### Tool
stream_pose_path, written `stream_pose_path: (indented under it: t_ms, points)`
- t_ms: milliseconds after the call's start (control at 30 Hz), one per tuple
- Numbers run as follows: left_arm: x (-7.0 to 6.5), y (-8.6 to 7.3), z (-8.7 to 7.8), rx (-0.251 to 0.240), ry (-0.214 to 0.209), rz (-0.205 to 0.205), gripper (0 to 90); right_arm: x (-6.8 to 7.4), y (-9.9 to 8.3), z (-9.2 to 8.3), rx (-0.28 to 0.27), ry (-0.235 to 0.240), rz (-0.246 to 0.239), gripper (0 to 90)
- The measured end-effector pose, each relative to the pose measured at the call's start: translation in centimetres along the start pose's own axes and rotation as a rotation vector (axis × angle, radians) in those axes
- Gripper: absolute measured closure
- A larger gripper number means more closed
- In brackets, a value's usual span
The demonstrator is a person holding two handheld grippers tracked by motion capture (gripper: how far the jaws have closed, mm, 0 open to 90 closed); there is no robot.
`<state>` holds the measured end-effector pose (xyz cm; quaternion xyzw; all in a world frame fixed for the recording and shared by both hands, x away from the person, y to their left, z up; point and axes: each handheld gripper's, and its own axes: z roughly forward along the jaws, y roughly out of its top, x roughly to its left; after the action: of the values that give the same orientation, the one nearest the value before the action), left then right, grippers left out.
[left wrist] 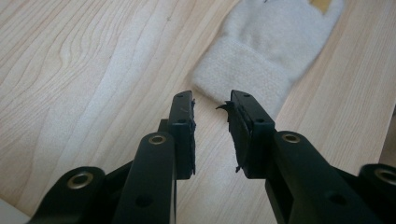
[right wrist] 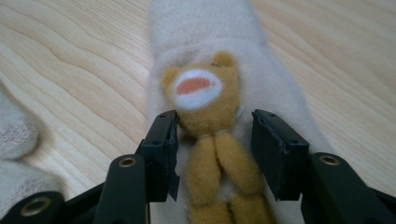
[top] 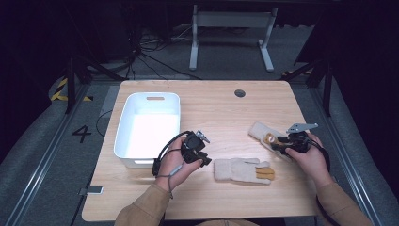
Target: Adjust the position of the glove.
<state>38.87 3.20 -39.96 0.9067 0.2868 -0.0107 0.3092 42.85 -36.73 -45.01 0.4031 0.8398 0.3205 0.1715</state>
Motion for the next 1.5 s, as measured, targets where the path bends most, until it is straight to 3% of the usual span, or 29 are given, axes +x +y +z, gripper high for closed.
stream_pose_path:
  t_ms: [233, 333, 500, 700, 1133, 1500]
  points:
    - [0.0, 0.0, 0.0, -0.002, -0.003, 0.002, 71.2, -0.2, -0.1, 0.0, -0.008, 0.007, 0.04, 63.5]
    - [0.0, 0.0, 0.0, 0.001, -0.002, 0.005, 71.2, 0.0, 0.1, -0.2, 0.017, -0.008, 0.005, 74.3]
    - [0.0, -0.1, 0.0, -0.001, -0.002, 0.0, 71.2, 0.3, 0.2, -0.5, 0.031, -0.029, -0.003, 78.2]
    - [0.1, -0.1, -0.4, -0.008, 0.002, 0.002, 71.2, 0.2, 0.6, -1.7, -0.007, -0.026, 0.008, 79.7]
    - [0.1, -0.1, -0.6, -0.011, -0.002, 0.007, 70.5, 0.4, 1.5, -5.1, -0.097, -0.028, -0.022, 81.2]
    - [0.3, 0.3, -1.0, -0.021, -0.008, 0.017, 70.1, 2.0, 2.3, -7.3, -0.152, -0.003, -0.071, 81.6]
